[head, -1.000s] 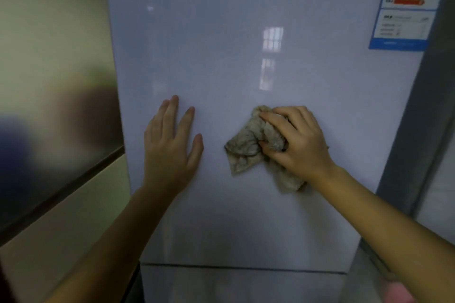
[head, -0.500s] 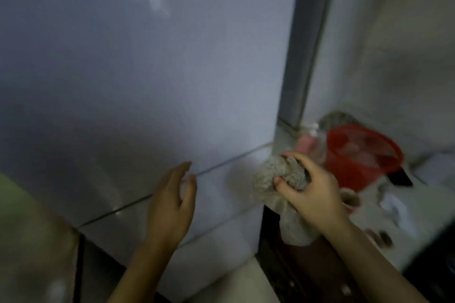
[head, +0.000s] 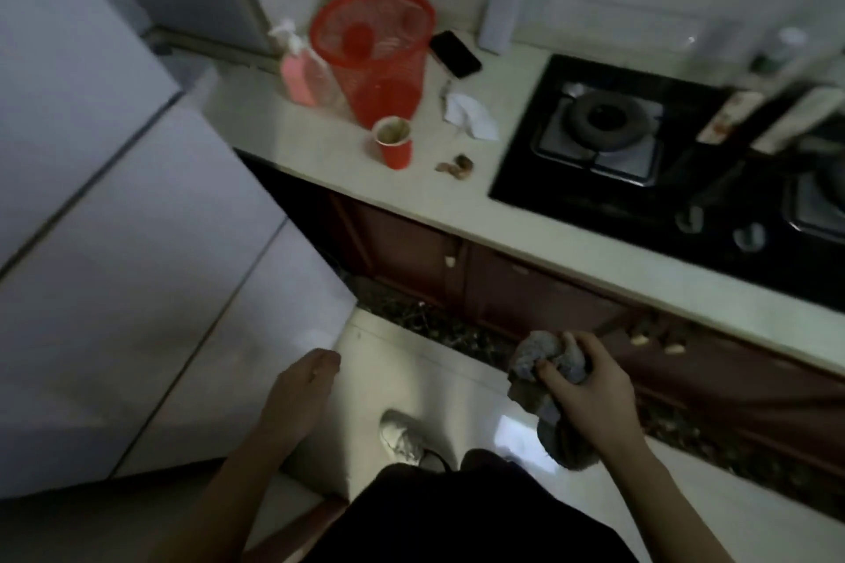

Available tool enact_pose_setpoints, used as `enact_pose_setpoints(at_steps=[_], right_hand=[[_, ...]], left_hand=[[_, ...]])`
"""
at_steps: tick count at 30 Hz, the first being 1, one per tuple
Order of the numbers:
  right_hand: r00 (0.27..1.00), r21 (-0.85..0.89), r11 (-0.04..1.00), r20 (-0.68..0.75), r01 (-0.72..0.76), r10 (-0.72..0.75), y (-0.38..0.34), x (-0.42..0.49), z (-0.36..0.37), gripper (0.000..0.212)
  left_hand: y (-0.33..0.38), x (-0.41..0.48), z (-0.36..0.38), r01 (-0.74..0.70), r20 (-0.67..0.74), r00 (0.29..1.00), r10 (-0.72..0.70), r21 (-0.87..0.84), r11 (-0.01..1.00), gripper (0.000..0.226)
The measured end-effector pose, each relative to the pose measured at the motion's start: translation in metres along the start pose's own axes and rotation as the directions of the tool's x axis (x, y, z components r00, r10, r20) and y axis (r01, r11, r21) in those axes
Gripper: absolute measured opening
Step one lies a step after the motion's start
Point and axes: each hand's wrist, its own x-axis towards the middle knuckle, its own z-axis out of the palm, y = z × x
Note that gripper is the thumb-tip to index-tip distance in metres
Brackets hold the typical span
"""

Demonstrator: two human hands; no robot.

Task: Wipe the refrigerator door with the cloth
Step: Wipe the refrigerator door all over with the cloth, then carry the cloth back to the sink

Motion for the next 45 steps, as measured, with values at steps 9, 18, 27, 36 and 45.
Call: enact_pose_setpoints(at_steps=[9,18,27,36,45], right_hand=[[0.968,0.030,0.990,-0.206,-0.140,0.143,0.081,-0.075,-0.082,0.043],[0.636,0.324,0.856,-0.573,-0.404,0.517,0.139,-0.138,-0.146,0.038],[0.044,0.687,0.575,-0.625,-0.444,0.780,0.176,-0.220,-0.142,0.043],[-0.308,0.907,0.346,-0.409,-0.240,0.859,0.234,-0.304,-0.134,0.045],[-0.054,0.808,0.481,-0.528,-0.340,0.848,0.335,-0.320,-0.270,0.047]], left_hand=[[0.083,-0.024,0.103,-0.304,0.196,0.948,0.251,0.322,0.897,0.027],[0.218,-0.004,0.241,-0.706,0.680,0.653,0.333,0.388,0.593,0.017],[0.303,-0.077,0.414,-0.962,0.957,0.213,0.195,0.170,0.215,0.021],[0.315,-0.165,0.542,-0.997,0.998,0.070,-0.003,0.070,-0.024,0.023],[0.354,-0.220,0.631,-0.987,0.977,0.153,0.151,0.142,0.082,0.024]])
